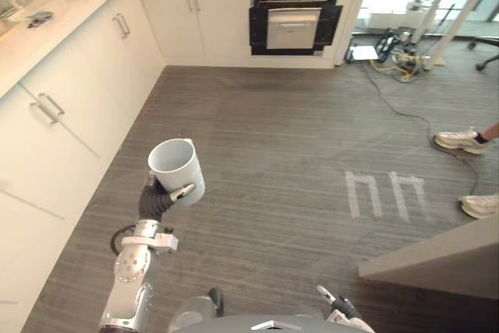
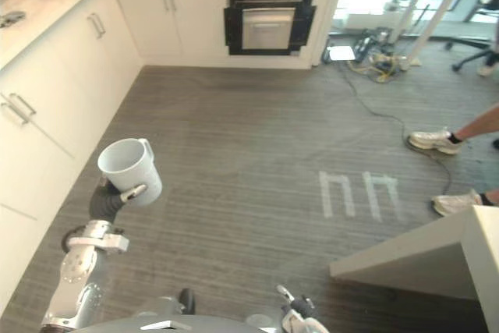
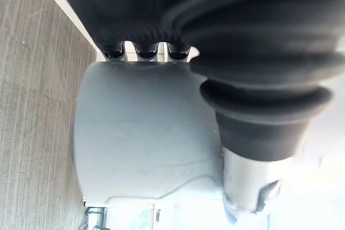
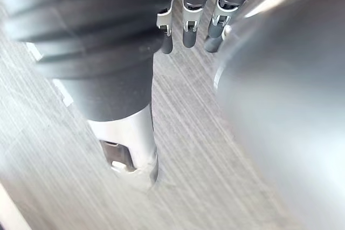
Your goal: Walk over to the sink, pick up the cup, carry it to the dishwasher, place the cup inside the dishwasher, then close the dishwasher door
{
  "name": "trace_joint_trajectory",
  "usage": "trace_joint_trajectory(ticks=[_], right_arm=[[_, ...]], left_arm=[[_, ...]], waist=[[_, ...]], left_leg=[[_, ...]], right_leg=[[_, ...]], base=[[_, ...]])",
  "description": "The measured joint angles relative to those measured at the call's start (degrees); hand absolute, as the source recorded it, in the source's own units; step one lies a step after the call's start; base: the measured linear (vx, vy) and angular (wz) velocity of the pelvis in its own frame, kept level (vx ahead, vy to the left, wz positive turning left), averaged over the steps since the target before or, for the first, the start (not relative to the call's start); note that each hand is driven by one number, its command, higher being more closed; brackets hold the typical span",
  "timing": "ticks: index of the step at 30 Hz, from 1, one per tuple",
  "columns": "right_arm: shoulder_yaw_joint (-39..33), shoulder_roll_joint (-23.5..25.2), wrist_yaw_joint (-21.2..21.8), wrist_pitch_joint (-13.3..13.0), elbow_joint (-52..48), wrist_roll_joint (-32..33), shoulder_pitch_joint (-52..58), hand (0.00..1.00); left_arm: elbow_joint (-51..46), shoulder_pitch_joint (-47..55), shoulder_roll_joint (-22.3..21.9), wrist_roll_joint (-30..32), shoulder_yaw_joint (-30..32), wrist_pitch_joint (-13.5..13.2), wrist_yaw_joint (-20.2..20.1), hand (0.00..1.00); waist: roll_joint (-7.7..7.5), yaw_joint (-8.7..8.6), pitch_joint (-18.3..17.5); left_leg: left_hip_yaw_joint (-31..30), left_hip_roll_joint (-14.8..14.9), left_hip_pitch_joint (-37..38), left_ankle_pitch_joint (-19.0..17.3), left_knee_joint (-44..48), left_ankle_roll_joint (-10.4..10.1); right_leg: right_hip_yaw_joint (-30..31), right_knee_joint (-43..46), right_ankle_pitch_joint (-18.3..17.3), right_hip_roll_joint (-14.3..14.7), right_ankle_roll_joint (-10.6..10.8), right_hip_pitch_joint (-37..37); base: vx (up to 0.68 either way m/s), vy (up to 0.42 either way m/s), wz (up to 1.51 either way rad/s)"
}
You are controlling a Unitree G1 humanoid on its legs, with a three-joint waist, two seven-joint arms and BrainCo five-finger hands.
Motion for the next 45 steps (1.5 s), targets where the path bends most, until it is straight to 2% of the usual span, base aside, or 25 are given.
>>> trace_joint_trajectory(ticks=[1,2,4,6,8,9,15,23,26,28,29,30,31,32,33,34,35,36,37,38,39,41,42,44,45], right_arm=[[0.27,-0.05,0.01,-0.13,-0.02,-2.59,0.05,0.0],[0.96,-0.17,-0.14,-0.62,-0.09,-5.5,0.08,0.0],[1.17,-0.43,-0.18,-1.12,-0.11,-7.44,0.59,0.0],[1.3,-0.59,-0.16,-1.08,-0.12,-8.29,0.74,0.0],[2.79,-1.99,0.48,-0.68,0.01,-9.75,0.83,0.0],[7.26,-2.33,8.88,0.14,0.17,-9.14,-0.03,0.0],[7.01,-2.33,9.14,0.43,0.22,-8.54,0.79,0.0],[-2.96,-1.6,15.49,5.64,2.2,-2.04,3.33,0.0],[-5.88,-1.42,15.48,7.95,2.23,1.72,3.48,0.0],[-6.92,-1.22,15.21,8.22,2.29,2.73,3.59,0.0],[-8.09,-1.24,14.97,8.18,2.27,2.81,3.56,0.0],[-8.29,-1.32,13.98,7.85,2.3,2.79,4.09,0.0],[-8.32,-1.43,13.45,7.63,2.31,2.74,4.11,0.0],[-8.25,-1.36,12.36,7.18,2.28,2.71,4.34,0.0],[-8.31,-0.04,11.34,6.33,2.17,2.78,4.99,0.0],[-8.25,0.09,11.27,5.94,2.14,2.71,5.06,0.0],[-7.9,0.64,10.95,5.35,2.29,2.51,4.81,0.0],[-7.86,1.1,10.68,4.98,2.25,2.49,4.8,0.0],[-7.84,1.91,10.36,4.18,2.19,2.18,5.02,0.0],[-7.77,2.62,9.92,3.12,2.17,1.34,5.25,0.0],[-7.74,3.3,8.85,2.03,1.66,-0.33,6.04,0.0],[-7.7,3.9,7.97,1.18,0.58,-2.46,6.85,0.0],[-7.13,4.1,7.53,0.31,-1.78,-3.97,8.01,0.0],[-5.4,4.07,7.49,-1.08,-3.91,-6.66,9.8,0.0],[-5.4,3.44,7.46,-1.28,-4.71,-7.89,10.39,0.0]], left_arm=[[0.0,0.39,0.2,0.0,1.57,-0.01,0.01,1.0],[0.0,0.64,0.56,-0.03,2.27,-0.03,0.22,1.0],[0.0,0.56,1.46,-0.03,1.85,-0.02,0.32,1.0],[-0.01,0.47,1.15,-0.6,1.33,-0.01,0.98,1.0],[-0.01,0.39,-0.02,-1.64,0.66,0.01,3.01,1.0],[-0.01,0.57,-1.19,-0.47,-0.27,-0.14,8.19,1.0],[0.87,0.55,-1.19,-0.55,-0.28,-0.22,7.89,1.0],[9.97,-0.3,-1.27,-4.64,-0.12,-0.13,4.78,1.0],[11.09,-0.68,-1.48,-5.06,-0.18,0.52,2.84,1.0],[10.89,-1.26,-2.61,-5.15,-0.22,1.15,2.29,1.0],[10.8,-1.87,-3.22,-5.45,-0.46,1.44,1.81,1.0],[10.72,-2.54,-3.58,-5.49,-0.93,1.88,1.29,1.0],[10.79,-2.85,-3.78,-5.48,-1.17,2.07,1.04,1.0],[10.86,-3.01,-3.88,-5.47,-1.38,2.28,0.85,1.0],[10.79,-3.0,-4.03,-5.46,-1.44,2.36,0.84,1.0],[10.79,-2.91,-4.12,-5.47,-1.39,2.35,0.88,1.0],[10.79,-2.66,-4.34,-5.47,-0.94,2.33,1.0,1.0],[10.85,-2.67,-4.4,-5.49,-0.43,2.32,1.23,1.0],[10.8,-2.77,-4.35,-5.46,-0.37,2.15,1.79,1.0],[10.64,-3.01,-4.44,-5.37,-0.86,1.98,2.12,1.0],[10.53,-3.07,-4.57,-4.71,-1.6,1.98,2.63,1.0],[9.79,-3.16,-4.55,-3.03,-2.59,1.99,3.57,1.0],[7.84,-3.26,-4.53,-2.29,-2.89,1.96,4.06,1.0],[4.67,-4.01,-4.56,-1.96,-3.0,1.73,4.98,1.0],[4.03,-4.93,-6.0,-1.99,-2.97,1.62,5.38,1.0]], waist=[[0.32,0.18,-0.19],[-0.66,0.15,-0.93],[-0.39,-0.06,-1.68],[-0.86,-0.47,-2.2],[-0.48,-0.71,-2.42],[-2.46,-0.12,-4.07],[-2.55,-0.36,-4.02],[-2.57,-1.81,-4.04],[-2.48,-1.72,-4.1],[-2.41,-1.92,-4.18],[-3.44,-2.01,-3.82],[-3.61,-1.99,-3.72],[-3.38,-2.19,-3.52],[-3.23,-2.38,-3.48],[-3.2,-2.29,-3.28],[-3.02,-2.12,-3.07],[-2.38,-2.01,-2.52],[-2.75,-2.12,-2.24],[-3.32,-2.38,-1.82],[-4.11,-2.51,-1.3],[-4.34,-2.68,-0.83],[-3.64,-3.21,-0.34],[-3.25,-3.61,-0.15],[-3.83,-3.71,-0.23],[-3.18,-4.17,-0.46]], left_leg=[[2.07,0.25,1.45,0.25,-1.45,0.01],[3.55,0.25,2.17,0.42,-2.4,-0.23],[4.87,0.36,2.73,0.85,-3.38,-0.6],[5.39,0.51,2.97,1.63,-4.97,-1.6],[4.98,0.82,3.49,4.13,-8.14,-2.39],[3.01,3.16,5.72,7.7,-13.35,-3.7],[3.26,3.14,5.69,7.65,-13.37,-3.7],[3.82,3.07,6.04,6.63,-13.41,-3.83],[4.47,2.91,6.83,5.82,-13.4,-3.35],[4.16,2.21,7.19,4.72,-13.4,-3.47],[3.28,0.92,7.53,3.97,-13.26,-2.83],[1.69,-0.52,7.67,2.67,-11.86,-1.78],[1.17,-0.85,7.8,1.87,-11.17,-1.52],[0.18,-1.39,7.8,0.26,-8.98,-0.71],[-0.89,-1.48,8.66,-1.59,-6.71,0.29],[-1.16,-1.37,9.19,-1.96,-6.34,0.8],[-1.25,-0.67,10.93,-3.75,-4.78,1.3],[-1.28,-0.21,11.43,-4.76,-3.94,1.22],[-1.49,0.52,12.04,-6.27,-2.94,1.17],[-1.84,0.67,12.83,-7.45,-2.39,1.11],[-2.07,0.85,13.95,-8.7,-1.94,0.89],[-2.2,1.79,14.88,-10.65,-1.3,0.11],[-2.57,2.54,15.4,-12.92,0.01,-0.76],[-3.62,2.57,17.89,-16.6,0.92,-2.11],[-4.97,4.05,19.56,-18.99,0.94,-1.51]], right_leg=[[-3.57,-0.97,1.22,-0.01,0.01,-0.06],[-5.21,-2.37,2.18,0.18,0.6,0.01],[-5.98,-4.56,2.46,0.57,0.66,-0.01],[-6.28,-6.08,2.28,1.1,0.91,-0.21],[-6.7,-6.95,1.96,2.17,1.86,-0.86],[-10.35,-11.35,2.7,5.57,1.48,2.37],[-10.35,-11.77,2.61,5.67,1.03,2.51],[-10.0,-12.23,2.33,5.83,0.47,2.78],[-9.33,-10.7,1.09,5.5,0.22,2.7],[-9.29,-4.61,-2.48,3.95,-0.21,0.82],[-9.58,0.24,-5.65,1.91,-1.48,-0.26],[-9.93,5.39,-7.8,-0.26,-3.88,-1.01],[-9.97,9.67,-7.77,-1.24,-3.89,-2.24],[-9.08,20.88,-6.35,-3.68,-6.01,-6.51],[-6.57,32.1,-1.07,-5.32,-10.6,-11.35],[-5.47,34.68,0.67,-5.48,-10.6,-12.87],[-3.09,41.59,-2.72,-4.6,-7.24,-16.13],[-2.96,43.49,-5.59,-3.51,-6.66,-17.31],[-3.24,43.19,-9.07,-0.68,-5.87,-18.87],[-3.42,39.78,-10.39,1.71,-4.52,-20.58],[-3.4,34.35,-10.37,3.76,-4.21,-22.32],[-3.14,25.15,-8.81,6.44,-3.16,-23.73],[-2.69,17.12,-6.56,8.29,-2.54,-23.82],[-2.39,11.21,-4.73,9.0,-2.72,-22.93],[-2.49,15.92,-0.97,9.47,-3.47,-23.21]], base=[[-0.04,0.092,-0.96],[-0.05,0.071,-0.86],[-0.03,-0.009,-0.5],[-0.03,-0.071,-0.23],[-0.04,-0.092,-0.03],[-0.01,-0.041,0.0],[0.0,0.0,0.0],[0.0,0.0,-0.02],[0.03,0.019,-0.1],[0.05,0.053,0.12],[0.07,0.117,0.35],[0.07,0.13,0.39],[0.06,0.123,0.42],[0.07,0.166,0.42],[0.06,0.152,0.33],[0.15,0.153,0.12],[0.11,0.04,-0.06],[0.15,0.062,0.02],[0.15,0.047,0.13],[0.25,0.025,0.19],[0.35,-0.023,0.16],[0.36,-0.079,0.16],[0.32,-0.106,0.21],[0.5,-0.19,0.4],[0.54,-0.223,0.65]])
